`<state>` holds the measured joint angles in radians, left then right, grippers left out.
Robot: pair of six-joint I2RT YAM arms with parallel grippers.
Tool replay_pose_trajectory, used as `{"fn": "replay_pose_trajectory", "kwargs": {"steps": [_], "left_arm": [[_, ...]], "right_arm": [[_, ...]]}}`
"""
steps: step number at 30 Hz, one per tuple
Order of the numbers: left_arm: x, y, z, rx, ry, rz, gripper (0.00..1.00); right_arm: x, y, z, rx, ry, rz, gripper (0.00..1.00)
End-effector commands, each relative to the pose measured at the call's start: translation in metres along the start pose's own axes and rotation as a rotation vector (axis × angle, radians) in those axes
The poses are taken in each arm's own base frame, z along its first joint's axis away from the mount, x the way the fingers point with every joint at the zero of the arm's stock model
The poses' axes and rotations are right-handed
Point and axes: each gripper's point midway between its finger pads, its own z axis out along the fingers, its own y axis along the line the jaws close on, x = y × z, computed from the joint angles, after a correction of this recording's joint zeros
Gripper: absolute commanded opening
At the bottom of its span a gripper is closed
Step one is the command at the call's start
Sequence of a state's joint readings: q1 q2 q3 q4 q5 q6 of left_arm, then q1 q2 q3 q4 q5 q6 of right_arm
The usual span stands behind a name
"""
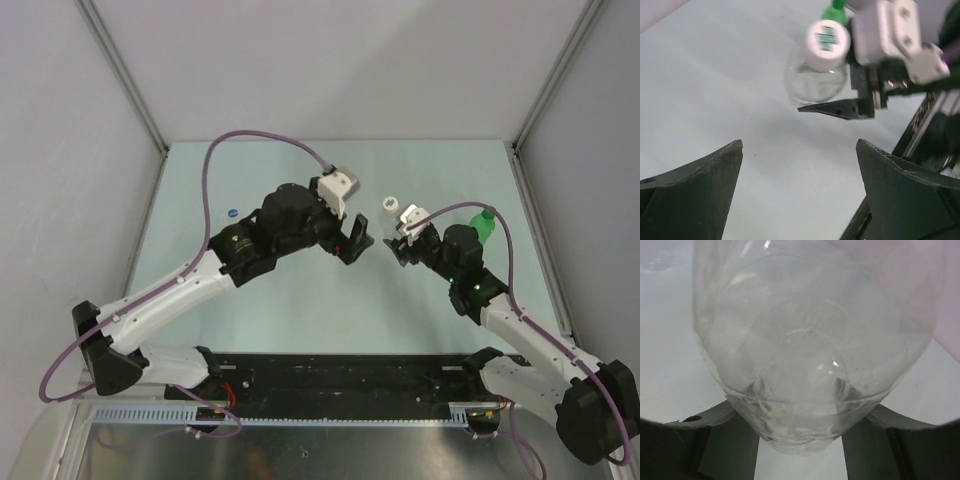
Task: Screw on the bottle caps
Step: Screw the bottle cap onto the plastic bottle.
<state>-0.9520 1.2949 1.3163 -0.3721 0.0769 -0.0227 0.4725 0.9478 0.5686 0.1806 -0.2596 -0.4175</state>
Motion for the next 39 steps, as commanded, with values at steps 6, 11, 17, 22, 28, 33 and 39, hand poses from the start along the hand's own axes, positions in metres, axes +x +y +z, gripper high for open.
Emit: {"fn": "replay_pose_trajectory", "kwargs": {"steps": [6, 11, 17, 22, 28, 33, 39], "left_arm": [[-0.075, 0.026, -0.020, -0.203, -0.228, -0.395, 0.99], [-0.083, 0.029, -0.013, -0.206, -0.228, -0.327, 0.93], [-0.081, 0.017, -0.004, -0.125, -0.192, -0.235, 0.87], [-0.073, 0.012, 0.003, -0.098, -0.162, -0.214, 0.81], [-0.067, 0.012, 0.009, -0.092, -0.135, -0.199, 0.68], [-0.062, 0.004, 0.012, -0.045, -0.107, -0.184, 0.67], [-0.058, 0.005, 0.017, -0.045, -0.091, -0.169, 0.58]], "right_arm": [[-0.020, -0.010, 0.013, 0.119, -0.059, -0.111, 0.04], [-0.021, 0.007, 0.016, 0.038, -0.071, -0.128, 0.03], [-0.027, 0.013, 0.013, 0.009, -0.093, -0.129, 0.03], [-0.031, 0.016, 0.011, -0.009, -0.108, -0.128, 0.03], [-0.032, 0.016, 0.011, -0.013, -0.113, -0.129, 0.02], [-0.031, 0.014, 0.011, -0.005, -0.110, -0.125, 0.02], [-0.032, 0.016, 0.011, -0.014, -0.112, -0.124, 0.01]]}}
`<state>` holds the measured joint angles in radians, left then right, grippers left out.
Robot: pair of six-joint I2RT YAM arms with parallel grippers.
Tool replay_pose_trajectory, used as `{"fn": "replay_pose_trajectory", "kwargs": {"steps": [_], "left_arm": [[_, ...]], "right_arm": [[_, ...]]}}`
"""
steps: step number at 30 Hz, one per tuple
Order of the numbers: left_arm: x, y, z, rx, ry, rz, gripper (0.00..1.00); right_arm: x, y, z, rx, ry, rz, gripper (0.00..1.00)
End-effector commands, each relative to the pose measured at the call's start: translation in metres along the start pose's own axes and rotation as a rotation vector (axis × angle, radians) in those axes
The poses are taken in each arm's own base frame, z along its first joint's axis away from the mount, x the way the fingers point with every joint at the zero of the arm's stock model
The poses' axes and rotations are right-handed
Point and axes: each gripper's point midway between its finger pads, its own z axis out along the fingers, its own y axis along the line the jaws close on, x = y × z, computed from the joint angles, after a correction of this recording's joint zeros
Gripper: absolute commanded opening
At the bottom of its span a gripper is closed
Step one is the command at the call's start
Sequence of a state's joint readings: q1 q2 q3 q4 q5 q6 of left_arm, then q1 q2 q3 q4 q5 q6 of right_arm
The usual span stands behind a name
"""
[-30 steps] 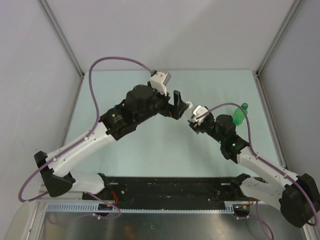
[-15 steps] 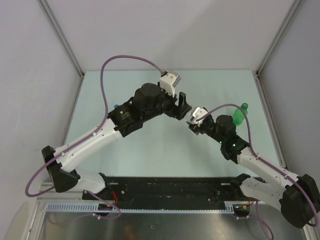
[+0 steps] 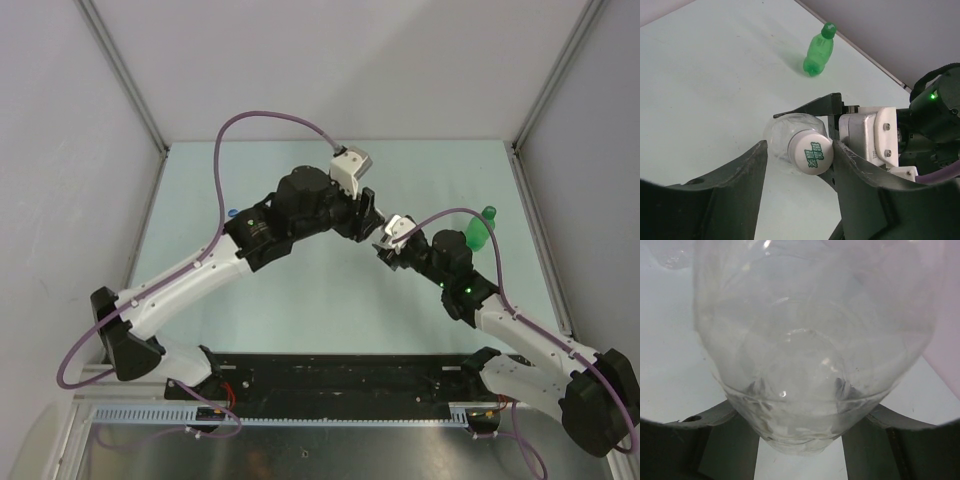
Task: Screw on the bottle caps
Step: Screw the bottle cap onto the plastic bottle.
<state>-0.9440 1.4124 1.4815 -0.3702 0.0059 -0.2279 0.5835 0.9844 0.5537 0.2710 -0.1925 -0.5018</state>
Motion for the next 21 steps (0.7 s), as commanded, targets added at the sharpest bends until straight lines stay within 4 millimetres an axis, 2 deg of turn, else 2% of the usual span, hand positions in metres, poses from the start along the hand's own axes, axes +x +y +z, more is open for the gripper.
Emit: {"fn": "replay_pose_trajectory", "kwargs": {"steps": [1, 5, 7, 8, 10, 14, 21], "left_arm": [[-0.016, -0.007, -0.002, 0.033, -0.026, 0.038, 0.55], [-0.013, -0.012, -0.001, 0.066, -0.014, 0.060, 0.29], [-0.011, -0.018, -0.002, 0.105, -0.006, 0.083, 0.11], [-0.010, -0.021, -0.003, 0.131, -0.001, 0.102, 0.05], [-0.004, -0.031, -0.005, 0.207, 0.012, 0.162, 0.01], [0.020, -0.052, -0.011, 0.403, 0.047, 0.327, 0.00], [0.067, -0.068, -0.031, 0.660, 0.061, 0.603, 0.00]], "right_arm": [[-0.019, -0.006, -0.002, 0.015, -0.063, -0.012, 0.01], [-0.019, -0.006, -0.002, 0.014, -0.064, -0.007, 0.01], [-0.020, -0.005, -0.002, 0.006, -0.066, -0.003, 0.00], [-0.020, -0.005, -0.002, 0.001, -0.069, 0.000, 0.00], [-0.022, -0.002, -0.003, -0.027, -0.077, 0.006, 0.00], [-0.031, 0.006, -0.010, -0.101, -0.119, 0.016, 0.00], [-0.047, 0.036, -0.033, -0.307, -0.205, -0.048, 0.00]]}}
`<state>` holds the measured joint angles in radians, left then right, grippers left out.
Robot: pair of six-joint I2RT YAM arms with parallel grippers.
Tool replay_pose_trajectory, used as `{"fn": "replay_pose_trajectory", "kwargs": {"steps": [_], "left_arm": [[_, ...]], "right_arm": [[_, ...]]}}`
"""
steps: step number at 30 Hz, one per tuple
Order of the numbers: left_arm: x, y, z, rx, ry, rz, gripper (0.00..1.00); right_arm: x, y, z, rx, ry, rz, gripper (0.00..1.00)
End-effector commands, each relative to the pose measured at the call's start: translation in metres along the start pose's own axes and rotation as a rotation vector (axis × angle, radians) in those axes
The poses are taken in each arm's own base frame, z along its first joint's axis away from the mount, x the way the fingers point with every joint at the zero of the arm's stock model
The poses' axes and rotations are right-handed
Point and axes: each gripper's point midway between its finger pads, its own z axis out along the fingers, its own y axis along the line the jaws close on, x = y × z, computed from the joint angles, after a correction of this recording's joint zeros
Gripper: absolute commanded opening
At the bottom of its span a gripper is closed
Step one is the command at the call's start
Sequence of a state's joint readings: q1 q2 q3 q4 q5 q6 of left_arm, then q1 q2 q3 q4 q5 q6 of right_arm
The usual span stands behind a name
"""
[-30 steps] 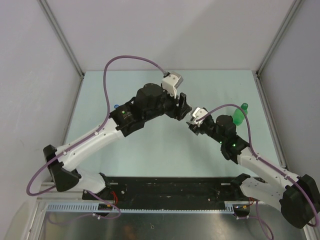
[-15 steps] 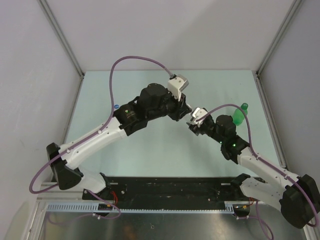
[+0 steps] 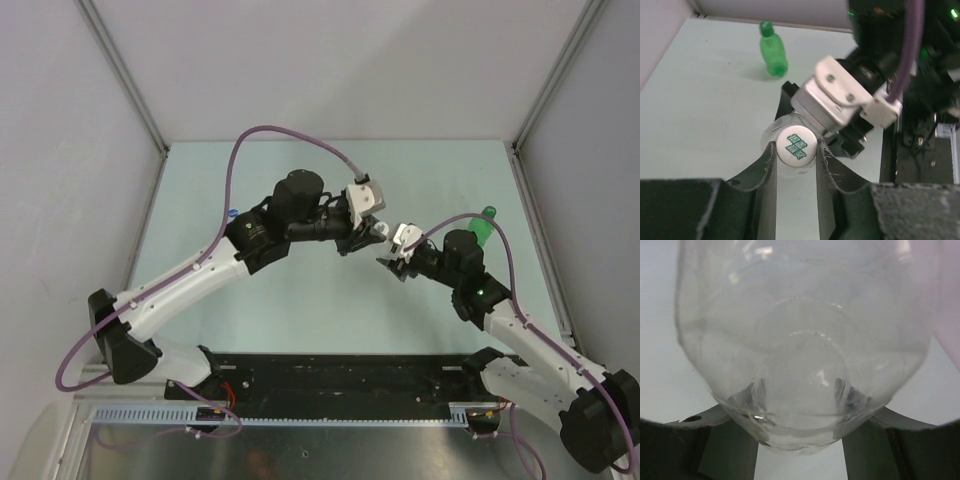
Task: Screw on the bottle caps
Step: Screw the bottle cap onto the plastic bottle.
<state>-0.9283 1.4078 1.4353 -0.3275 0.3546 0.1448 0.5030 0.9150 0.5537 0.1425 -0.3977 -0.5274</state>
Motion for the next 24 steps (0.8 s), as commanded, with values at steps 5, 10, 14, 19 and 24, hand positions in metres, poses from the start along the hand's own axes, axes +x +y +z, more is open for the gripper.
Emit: {"fn": "replay_pose_trajectory", "kwargs": {"steps": [5, 10, 14, 19, 24], "left_arm": [[0.033, -0.053, -0.016, 0.319, 0.021, 0.297, 0.00], [0.022, -0.030, -0.004, 0.186, 0.055, 0.192, 0.00], [0.019, -0.018, 0.003, 0.125, 0.071, 0.141, 0.00], [0.018, -0.020, 0.003, 0.133, 0.066, 0.132, 0.00], [0.010, -0.007, -0.001, 0.045, 0.057, 0.110, 0.00]], "right_arm": [[-0.053, 0.039, -0.019, -0.248, -0.198, -0.073, 0.09], [-0.043, 0.041, -0.018, -0.256, -0.164, -0.062, 0.39], [-0.041, 0.041, -0.016, -0.258, -0.157, -0.061, 0.44], [-0.037, 0.040, -0.015, -0.251, -0.144, -0.068, 0.43], [-0.035, 0.039, -0.014, -0.244, -0.135, -0.055, 0.49]]}}
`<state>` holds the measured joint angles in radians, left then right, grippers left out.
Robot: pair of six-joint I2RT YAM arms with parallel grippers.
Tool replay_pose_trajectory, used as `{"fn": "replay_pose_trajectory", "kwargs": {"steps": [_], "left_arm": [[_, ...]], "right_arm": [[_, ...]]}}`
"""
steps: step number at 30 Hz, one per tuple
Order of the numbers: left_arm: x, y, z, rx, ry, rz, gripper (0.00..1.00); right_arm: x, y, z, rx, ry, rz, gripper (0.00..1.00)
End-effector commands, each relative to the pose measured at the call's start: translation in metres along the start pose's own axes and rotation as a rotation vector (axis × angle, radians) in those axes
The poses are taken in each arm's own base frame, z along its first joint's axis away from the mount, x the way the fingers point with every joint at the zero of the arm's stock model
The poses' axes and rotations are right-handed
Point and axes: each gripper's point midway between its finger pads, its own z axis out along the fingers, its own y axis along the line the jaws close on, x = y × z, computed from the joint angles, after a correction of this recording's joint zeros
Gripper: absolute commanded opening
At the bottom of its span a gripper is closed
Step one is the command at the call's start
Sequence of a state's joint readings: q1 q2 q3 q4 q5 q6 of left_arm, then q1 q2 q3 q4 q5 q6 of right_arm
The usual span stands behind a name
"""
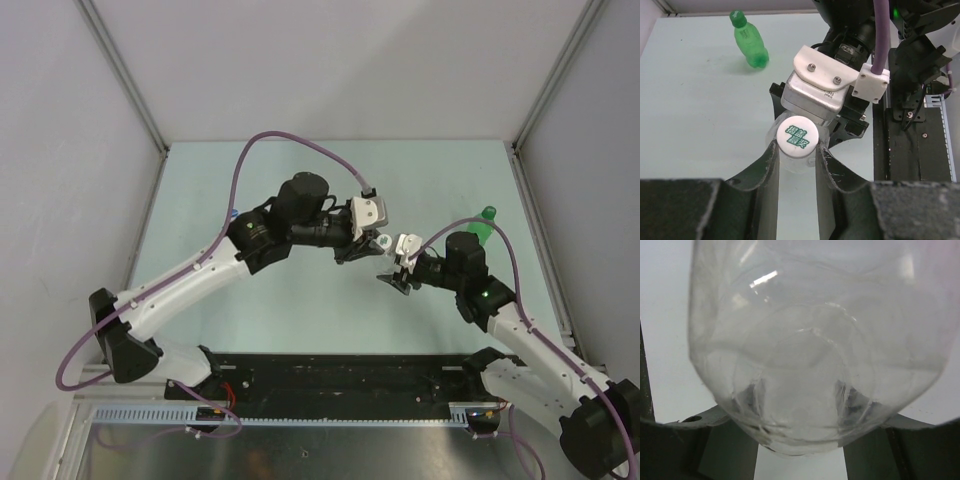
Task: Screw on the bottle caps
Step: Screw the bottle cap onto the plastic bottle, then place the plastic bottle at the center of the board.
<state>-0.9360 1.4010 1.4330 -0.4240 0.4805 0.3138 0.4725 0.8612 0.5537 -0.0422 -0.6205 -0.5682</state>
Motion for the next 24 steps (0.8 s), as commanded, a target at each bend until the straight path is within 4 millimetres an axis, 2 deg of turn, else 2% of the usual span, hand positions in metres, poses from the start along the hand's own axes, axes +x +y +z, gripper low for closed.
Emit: {"fn": "replay_pose_trajectory", "kwargs": {"steps": [1, 3, 5, 11, 16, 21, 24], "left_arm": [[-0.004, 0.021, 0.001, -0.123, 0.013, -0.029, 0.00], [0.000, 0.028, 0.001, -0.167, 0.024, -0.037, 0.00], [0.004, 0.035, 0.002, -0.207, 0.039, -0.048, 0.00], [0.009, 0.051, 0.002, -0.296, 0.053, -0.075, 0.00], [0.021, 0.079, -0.007, -0.479, 0.077, -0.144, 0.00], [0.052, 0.125, -0.018, -0.725, 0.114, -0.309, 0.00], [0.077, 0.150, -0.024, -0.836, 0.122, -0.444, 0.00]], "right_arm": [[-0.042, -0.004, 0.002, -0.020, -0.125, -0.094, 0.57], [-0.040, -0.005, 0.001, -0.012, -0.115, -0.091, 0.85], [-0.039, -0.006, 0.001, -0.008, -0.110, -0.085, 0.96], [-0.035, -0.004, 0.001, -0.015, -0.097, -0.094, 0.99], [-0.029, -0.020, -0.006, 0.091, -0.046, -0.076, 0.99], [-0.050, -0.036, -0.014, 0.189, -0.108, -0.055, 0.99], [-0.057, -0.051, -0.018, 0.284, -0.136, 0.046, 0.99]]}}
